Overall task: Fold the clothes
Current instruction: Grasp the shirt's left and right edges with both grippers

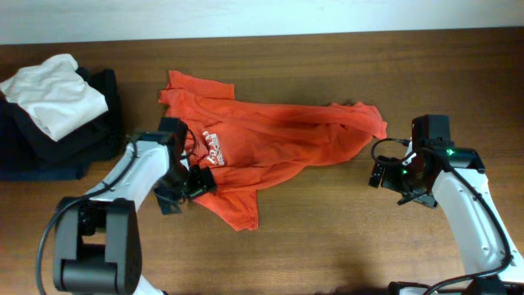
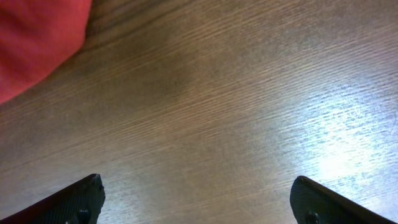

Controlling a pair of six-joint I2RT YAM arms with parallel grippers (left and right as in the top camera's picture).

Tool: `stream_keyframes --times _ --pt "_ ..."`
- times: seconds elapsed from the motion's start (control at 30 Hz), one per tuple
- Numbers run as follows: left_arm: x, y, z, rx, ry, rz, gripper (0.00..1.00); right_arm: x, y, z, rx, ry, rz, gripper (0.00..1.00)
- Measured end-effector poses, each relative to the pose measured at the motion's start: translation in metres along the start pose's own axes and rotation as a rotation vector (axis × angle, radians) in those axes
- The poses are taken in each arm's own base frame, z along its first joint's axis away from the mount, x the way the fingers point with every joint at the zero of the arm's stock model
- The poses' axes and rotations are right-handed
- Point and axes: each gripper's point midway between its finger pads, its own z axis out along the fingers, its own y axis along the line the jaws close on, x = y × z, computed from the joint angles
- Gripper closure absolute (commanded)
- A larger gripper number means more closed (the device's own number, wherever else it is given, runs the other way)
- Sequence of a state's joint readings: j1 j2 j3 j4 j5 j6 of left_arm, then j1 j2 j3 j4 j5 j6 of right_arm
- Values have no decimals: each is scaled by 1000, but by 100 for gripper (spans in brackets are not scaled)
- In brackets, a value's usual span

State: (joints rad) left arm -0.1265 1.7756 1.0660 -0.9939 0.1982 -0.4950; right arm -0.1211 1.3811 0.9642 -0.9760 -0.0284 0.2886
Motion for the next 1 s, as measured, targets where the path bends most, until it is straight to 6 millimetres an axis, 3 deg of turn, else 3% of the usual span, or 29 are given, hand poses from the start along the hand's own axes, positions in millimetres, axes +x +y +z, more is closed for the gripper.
stream_keyframes --times 0.07,0.1,0.13,0.2,0.27,0.33,0.4,0.43,0.47,0.57,0.6,0.7,0.73,0.77,0.8,0.87,0.93,0.97,1.0 --pt "8 0 15 -7 6 11 30 1 0 0 1 2 0 1" --pt "3 -2 19 8 -22 10 31 1 0 0 1 4 0 1" --pt "-2 -5 19 25 -50 6 46 1 0 0 2 4 0 1" --pt "-14 -12 18 71 -126 13 99 1 0 0 1 3 0 1" --pt "-23 -20 19 107 -161 23 100 1 0 0 1 4 0 1" --pt "-19 -13 16 101 -132 25 100 0 0 0 -3 0 -1 1" --pt "-8 26 5 35 -38 -46 100 -3 7 0 -36 -11 -22 1" --pt "-9 43 -9 21 -30 -82 100 -9 13 0 -69 -32 -35 0" --pt "-17 68 -47 36 -100 -139 100 -15 20 -1 -105 -57 -44 3" --pt "-20 99 -101 76 -281 -218 100 -31 45 1 -234 -99 -65 12" --pt "-19 99 -104 78 -293 -212 100 -31 50 7 -258 -79 -75 12" --pt "-18 99 -104 77 -290 -207 100 -11 83 52 -305 66 -205 11" --pt "-18 99 -104 77 -290 -207 100 2 97 69 -303 113 -270 21" --pt "-18 99 -104 77 -289 -207 100 7 108 84 -296 129 -315 75" --pt "-18 99 -104 76 -292 -207 100 2 115 87 -284 110 -334 96" --pt "-18 99 -104 74 -291 -207 100 2 102 94 -193 124 -274 90" --pt "-18 99 -104 75 -290 -207 100 -7 87 82 -104 132 -236 87" --pt "-19 99 -105 76 -295 -206 100 -25 82 66 -71 100 -216 84" --pt "-20 99 -105 76 -298 -205 100 -60 85 45 -61 1 -201 82"
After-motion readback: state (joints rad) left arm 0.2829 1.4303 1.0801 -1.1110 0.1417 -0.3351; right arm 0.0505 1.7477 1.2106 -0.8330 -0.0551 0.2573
